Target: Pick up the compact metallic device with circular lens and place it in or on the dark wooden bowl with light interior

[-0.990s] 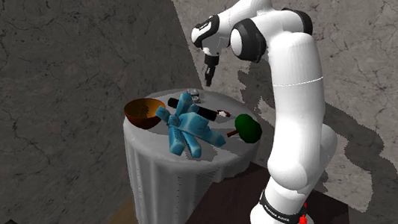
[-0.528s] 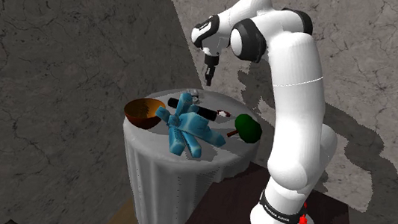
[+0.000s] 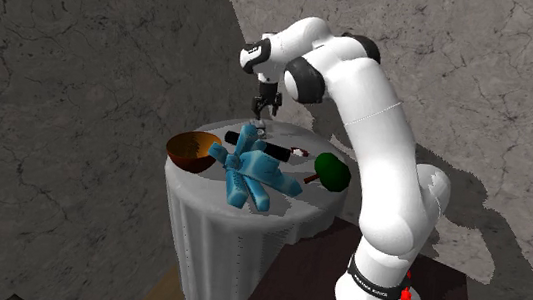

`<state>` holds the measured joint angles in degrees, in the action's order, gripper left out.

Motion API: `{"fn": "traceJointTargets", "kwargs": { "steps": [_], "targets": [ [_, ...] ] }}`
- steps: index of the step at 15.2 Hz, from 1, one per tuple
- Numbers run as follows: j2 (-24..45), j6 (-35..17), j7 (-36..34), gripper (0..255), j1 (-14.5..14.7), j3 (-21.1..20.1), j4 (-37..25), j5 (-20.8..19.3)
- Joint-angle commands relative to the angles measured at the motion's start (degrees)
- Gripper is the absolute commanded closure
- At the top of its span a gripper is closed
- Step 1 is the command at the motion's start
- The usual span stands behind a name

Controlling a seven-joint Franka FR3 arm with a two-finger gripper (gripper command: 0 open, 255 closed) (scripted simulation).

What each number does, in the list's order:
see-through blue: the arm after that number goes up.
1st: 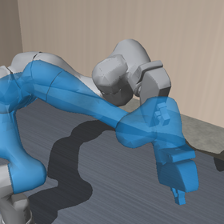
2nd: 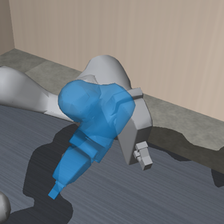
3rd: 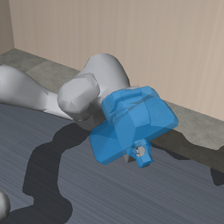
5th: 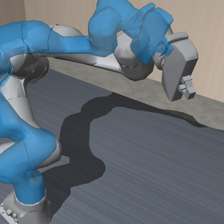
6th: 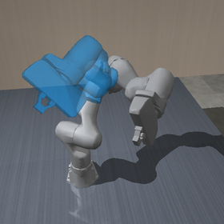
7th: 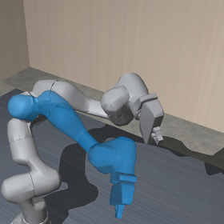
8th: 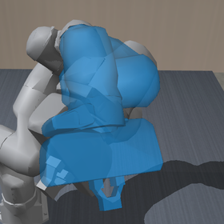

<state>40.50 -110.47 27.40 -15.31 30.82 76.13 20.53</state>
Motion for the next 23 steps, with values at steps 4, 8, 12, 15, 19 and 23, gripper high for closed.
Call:
{"fn": "traceJointTargets", "kwargs": {
  "steps": [4, 8, 12, 15, 19, 23],
  "targets": [
    [8.26, 2.15, -16.79, 0, -1.18, 0.79, -8.85, 3.80],
    [9.29, -0.16, -16.41, 0, -1.08, 0.41, -7.44, 4.31],
    [9.74, -1.03, -16.27, 0, -1.07, 0.25, -6.97, 4.52],
    [9.74, -1.03, -16.27, 0, -1.07, 0.24, -6.98, 4.52],
    [9.74, -1.03, -16.27, 255, -1.07, 0.24, -6.98, 4.52],
    [9.86, -1.08, -16.27, 255, -1.11, 0.21, -7.05, 4.56]
  ]
}}
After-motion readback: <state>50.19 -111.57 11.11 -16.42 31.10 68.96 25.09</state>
